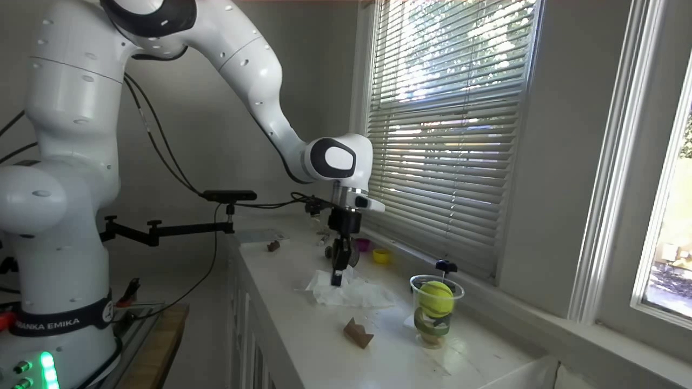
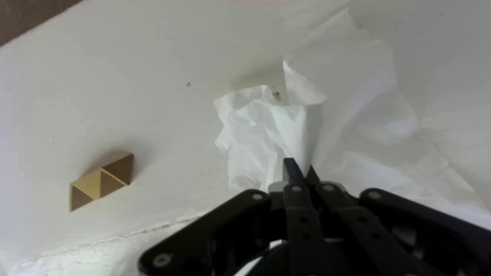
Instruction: Use the towel to wipe the counter
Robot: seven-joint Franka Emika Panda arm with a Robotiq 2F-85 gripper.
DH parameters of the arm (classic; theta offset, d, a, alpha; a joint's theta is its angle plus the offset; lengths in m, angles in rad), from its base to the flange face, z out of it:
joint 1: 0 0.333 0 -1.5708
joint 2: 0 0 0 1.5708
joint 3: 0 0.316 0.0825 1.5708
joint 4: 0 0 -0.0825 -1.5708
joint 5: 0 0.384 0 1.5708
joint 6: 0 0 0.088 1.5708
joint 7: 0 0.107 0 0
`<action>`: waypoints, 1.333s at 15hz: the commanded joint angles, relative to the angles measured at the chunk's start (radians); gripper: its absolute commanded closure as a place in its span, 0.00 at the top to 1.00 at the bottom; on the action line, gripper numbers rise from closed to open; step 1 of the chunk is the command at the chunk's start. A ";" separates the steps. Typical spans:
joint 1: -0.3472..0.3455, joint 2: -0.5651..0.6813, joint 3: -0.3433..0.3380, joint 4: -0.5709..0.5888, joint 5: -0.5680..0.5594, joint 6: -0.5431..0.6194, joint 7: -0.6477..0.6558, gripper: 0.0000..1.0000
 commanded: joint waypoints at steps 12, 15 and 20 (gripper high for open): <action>-0.010 0.084 -0.036 0.132 0.123 -0.165 0.213 0.00; -0.014 0.069 -0.043 0.139 0.123 -0.173 0.218 0.33; -0.040 -0.036 -0.043 0.100 0.121 -0.065 0.041 0.68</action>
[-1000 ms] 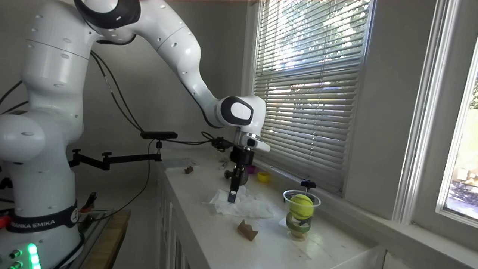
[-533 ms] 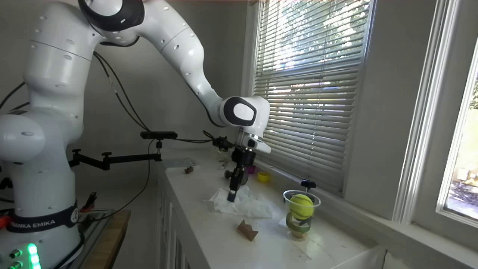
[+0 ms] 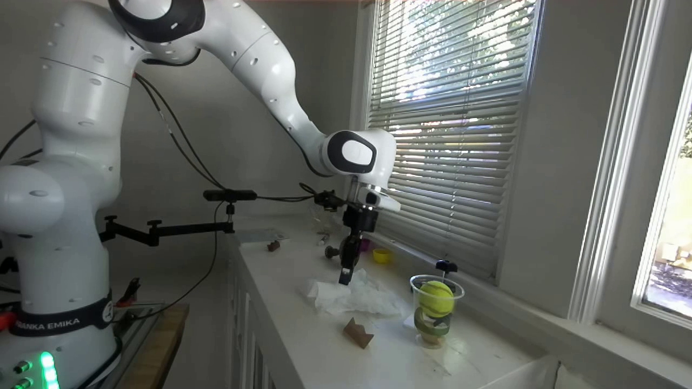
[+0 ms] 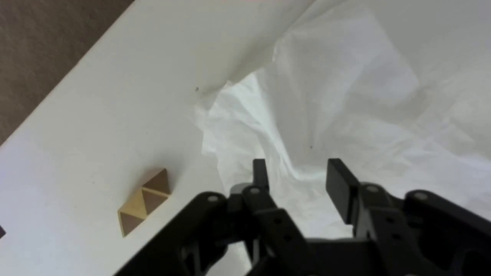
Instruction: Use the towel to wipe the counter
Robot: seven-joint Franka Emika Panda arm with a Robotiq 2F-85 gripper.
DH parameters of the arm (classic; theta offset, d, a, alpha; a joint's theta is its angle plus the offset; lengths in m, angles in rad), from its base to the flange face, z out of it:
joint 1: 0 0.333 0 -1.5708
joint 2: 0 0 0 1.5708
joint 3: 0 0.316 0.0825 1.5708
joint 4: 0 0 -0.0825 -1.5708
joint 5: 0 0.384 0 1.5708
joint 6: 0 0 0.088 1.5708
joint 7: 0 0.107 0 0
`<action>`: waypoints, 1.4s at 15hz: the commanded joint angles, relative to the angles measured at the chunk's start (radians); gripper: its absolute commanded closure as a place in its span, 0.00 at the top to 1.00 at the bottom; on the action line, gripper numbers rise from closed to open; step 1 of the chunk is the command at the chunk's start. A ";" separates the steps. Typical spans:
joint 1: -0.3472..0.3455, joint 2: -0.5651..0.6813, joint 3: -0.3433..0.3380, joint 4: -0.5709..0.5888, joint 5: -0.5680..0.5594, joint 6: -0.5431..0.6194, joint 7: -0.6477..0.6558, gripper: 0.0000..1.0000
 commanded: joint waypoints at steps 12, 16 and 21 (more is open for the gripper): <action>-0.002 -0.395 0.024 -0.123 0.162 -0.081 -0.763 1.00; -0.011 -0.362 0.036 -0.093 0.124 -0.079 -0.715 1.00; -0.014 -0.353 0.036 -0.093 0.124 -0.078 -0.715 1.00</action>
